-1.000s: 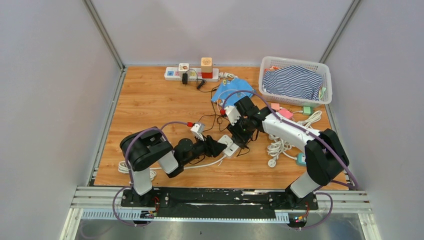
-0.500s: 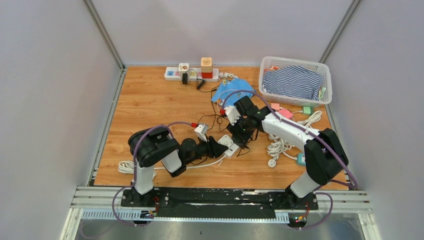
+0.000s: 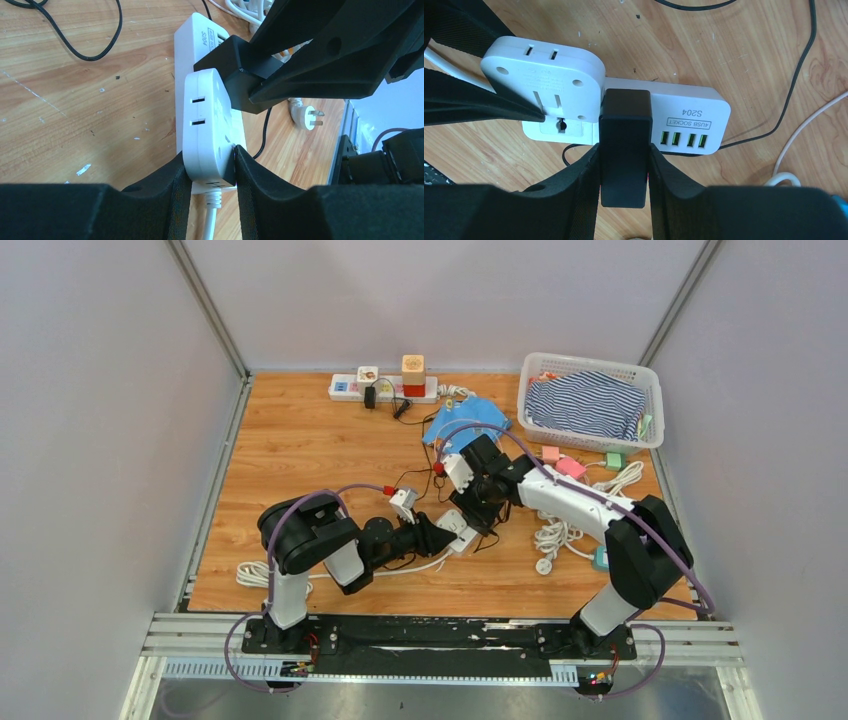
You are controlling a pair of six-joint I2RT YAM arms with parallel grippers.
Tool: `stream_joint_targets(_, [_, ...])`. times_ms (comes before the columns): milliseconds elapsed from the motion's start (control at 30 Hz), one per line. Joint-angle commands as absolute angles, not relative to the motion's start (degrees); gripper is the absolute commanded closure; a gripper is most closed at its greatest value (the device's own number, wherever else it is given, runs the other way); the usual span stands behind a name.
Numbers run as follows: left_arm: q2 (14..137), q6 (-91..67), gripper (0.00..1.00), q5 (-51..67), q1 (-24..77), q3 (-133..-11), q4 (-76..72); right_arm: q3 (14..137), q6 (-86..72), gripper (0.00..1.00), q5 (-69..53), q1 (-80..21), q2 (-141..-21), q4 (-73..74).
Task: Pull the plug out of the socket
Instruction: Remove the plug from the socket.
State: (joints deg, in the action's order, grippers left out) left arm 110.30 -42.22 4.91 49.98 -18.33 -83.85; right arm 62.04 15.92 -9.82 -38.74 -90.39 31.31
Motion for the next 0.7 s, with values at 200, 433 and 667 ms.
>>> stream_joint_targets(200, [111.35, -45.77, 0.65, 0.09, 49.92, -18.16, -77.98, 60.65, 16.34, 1.0, -5.1, -39.67, -94.79, 31.87])
stream_joint_targets(433, [111.87, -46.04, 0.66, 0.41, 49.92, -18.3, -77.62, 61.78, 15.68, 1.0, -16.86, -39.77, -94.62, 34.55])
stream_joint_targets(667, [111.16, -46.28, 0.43, 3.54, 49.9, -18.15, -80.3, 61.62, 15.45, 1.0, -7.83, -39.01, -97.29, 33.46])
